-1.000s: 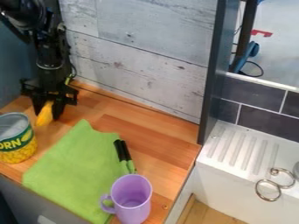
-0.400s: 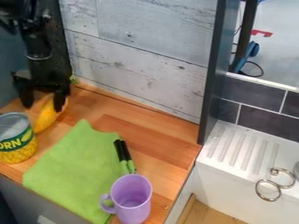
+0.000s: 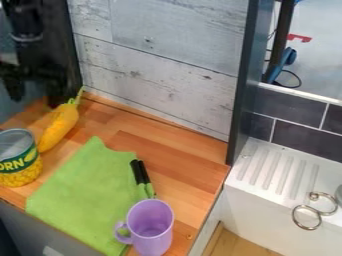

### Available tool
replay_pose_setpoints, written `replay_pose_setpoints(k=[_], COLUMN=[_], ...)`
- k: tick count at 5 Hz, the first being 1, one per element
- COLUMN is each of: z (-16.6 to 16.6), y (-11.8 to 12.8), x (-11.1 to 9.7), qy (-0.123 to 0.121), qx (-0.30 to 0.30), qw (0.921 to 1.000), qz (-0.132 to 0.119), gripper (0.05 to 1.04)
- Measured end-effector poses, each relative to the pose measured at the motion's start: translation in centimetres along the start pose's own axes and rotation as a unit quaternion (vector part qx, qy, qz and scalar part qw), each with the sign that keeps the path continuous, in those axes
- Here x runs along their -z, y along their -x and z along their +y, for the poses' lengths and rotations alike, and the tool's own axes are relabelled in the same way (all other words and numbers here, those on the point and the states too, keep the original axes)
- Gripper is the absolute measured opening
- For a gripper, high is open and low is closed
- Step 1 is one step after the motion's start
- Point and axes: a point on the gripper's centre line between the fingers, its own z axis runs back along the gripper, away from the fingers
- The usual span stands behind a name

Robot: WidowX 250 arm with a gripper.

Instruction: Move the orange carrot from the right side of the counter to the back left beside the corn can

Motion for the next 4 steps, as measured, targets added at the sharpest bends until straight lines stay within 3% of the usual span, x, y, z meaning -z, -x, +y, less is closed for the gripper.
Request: replay_pose_setpoints(k=[2,3,4], z=[-3.6,-6.2,-7.7], y=[4.6,7.4,10.2], x=[-4.9,-5.6,-7.3], qy=[0.006,0.049,0.064], qx=[0.122,0.191,0.245], qw=[0.9924,0.9804,0.9675], qz=[-0.012,0.004,0.004], gripper=[1.001,1.001,1.001])
